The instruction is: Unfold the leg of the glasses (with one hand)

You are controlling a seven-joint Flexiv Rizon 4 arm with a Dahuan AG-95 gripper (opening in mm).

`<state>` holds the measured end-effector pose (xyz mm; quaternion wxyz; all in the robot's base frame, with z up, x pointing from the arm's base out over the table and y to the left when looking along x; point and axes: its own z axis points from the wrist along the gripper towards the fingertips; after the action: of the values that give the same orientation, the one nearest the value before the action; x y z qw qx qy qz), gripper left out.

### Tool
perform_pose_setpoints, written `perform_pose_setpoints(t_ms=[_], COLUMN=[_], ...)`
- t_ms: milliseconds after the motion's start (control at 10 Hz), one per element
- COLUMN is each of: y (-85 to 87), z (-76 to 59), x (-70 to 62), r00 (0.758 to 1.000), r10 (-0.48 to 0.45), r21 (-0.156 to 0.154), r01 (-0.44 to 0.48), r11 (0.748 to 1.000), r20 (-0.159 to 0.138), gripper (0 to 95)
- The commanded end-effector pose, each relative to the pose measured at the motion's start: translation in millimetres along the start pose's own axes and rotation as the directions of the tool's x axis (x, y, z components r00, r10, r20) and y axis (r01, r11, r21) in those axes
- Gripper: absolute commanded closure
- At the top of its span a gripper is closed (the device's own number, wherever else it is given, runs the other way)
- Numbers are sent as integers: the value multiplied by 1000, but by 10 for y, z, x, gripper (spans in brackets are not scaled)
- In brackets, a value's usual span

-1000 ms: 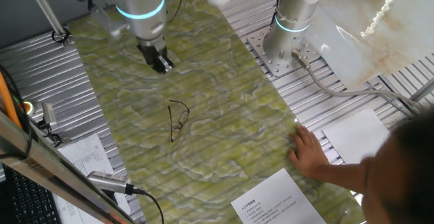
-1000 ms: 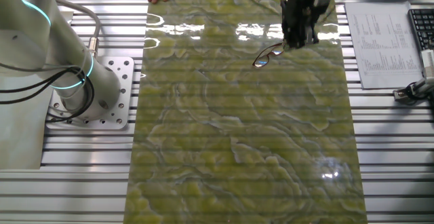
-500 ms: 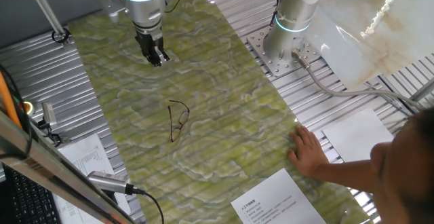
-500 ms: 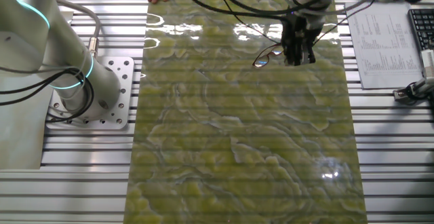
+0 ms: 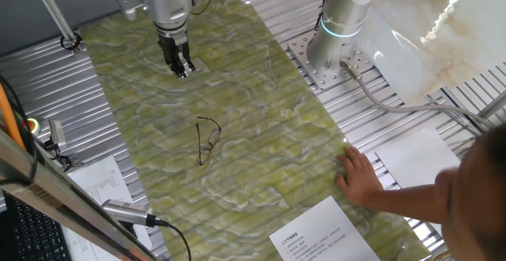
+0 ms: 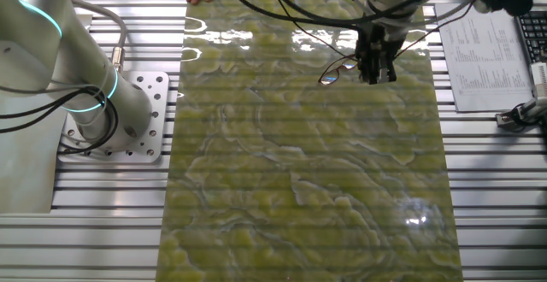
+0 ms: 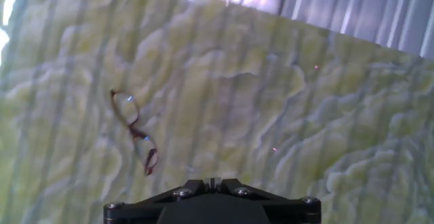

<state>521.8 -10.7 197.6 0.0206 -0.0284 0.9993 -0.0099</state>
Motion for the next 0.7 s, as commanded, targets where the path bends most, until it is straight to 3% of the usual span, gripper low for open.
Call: perform_pose_setpoints(t_ms=[100,200,400,700], y=[-23,-34,-37,-41], z=[71,97,104,126], x=[-34,-38,-33,-33], r00=[999,998,995,997], r10=[29,46,92,66], r21=[-20,-33,-26,-31], r01=[-30,-47,-93,-67], r11=[999,998,995,997], r20=[-36,-31,-36,-35], gripper=[950,950,950,950])
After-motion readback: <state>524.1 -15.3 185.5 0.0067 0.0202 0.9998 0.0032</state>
